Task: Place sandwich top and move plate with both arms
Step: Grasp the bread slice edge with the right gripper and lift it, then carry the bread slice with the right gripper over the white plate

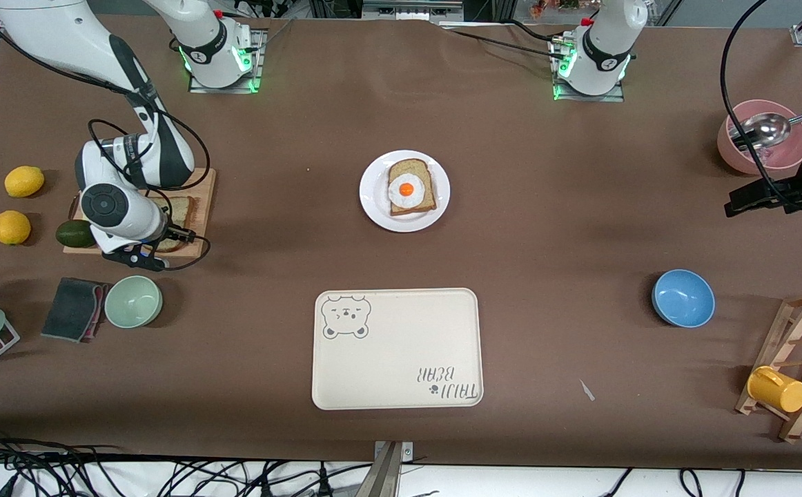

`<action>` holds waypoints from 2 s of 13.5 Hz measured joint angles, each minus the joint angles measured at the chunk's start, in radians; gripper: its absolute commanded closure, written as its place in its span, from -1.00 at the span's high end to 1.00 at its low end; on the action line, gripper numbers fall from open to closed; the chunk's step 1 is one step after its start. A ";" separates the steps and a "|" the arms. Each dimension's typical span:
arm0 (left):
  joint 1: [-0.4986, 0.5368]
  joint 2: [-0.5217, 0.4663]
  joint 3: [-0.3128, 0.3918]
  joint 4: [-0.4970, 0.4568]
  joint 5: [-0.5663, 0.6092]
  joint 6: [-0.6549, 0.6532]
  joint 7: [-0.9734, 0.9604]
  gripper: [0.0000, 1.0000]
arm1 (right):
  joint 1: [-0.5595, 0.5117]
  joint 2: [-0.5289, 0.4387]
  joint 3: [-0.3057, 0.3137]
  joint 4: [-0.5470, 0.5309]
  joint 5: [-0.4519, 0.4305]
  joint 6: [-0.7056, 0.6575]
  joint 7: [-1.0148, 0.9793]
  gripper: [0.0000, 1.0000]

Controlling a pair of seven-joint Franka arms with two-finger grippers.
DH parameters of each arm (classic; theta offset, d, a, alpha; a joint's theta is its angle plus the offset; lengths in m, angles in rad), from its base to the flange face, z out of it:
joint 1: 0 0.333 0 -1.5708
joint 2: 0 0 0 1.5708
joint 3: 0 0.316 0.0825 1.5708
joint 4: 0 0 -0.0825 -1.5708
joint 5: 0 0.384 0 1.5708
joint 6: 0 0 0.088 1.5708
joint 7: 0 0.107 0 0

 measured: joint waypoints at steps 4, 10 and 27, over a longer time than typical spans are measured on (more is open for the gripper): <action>0.000 0.000 0.000 0.000 0.000 0.000 0.000 1.00 | 0.001 0.003 0.002 0.000 0.000 0.012 0.000 -1.00; 0.000 0.000 0.000 0.000 0.000 0.000 0.000 1.00 | 0.002 0.000 0.004 0.002 0.000 0.013 0.000 -1.00; 0.000 0.000 0.001 0.000 0.000 0.000 0.000 1.00 | 0.386 -0.002 0.028 0.415 0.093 -0.587 0.262 -1.00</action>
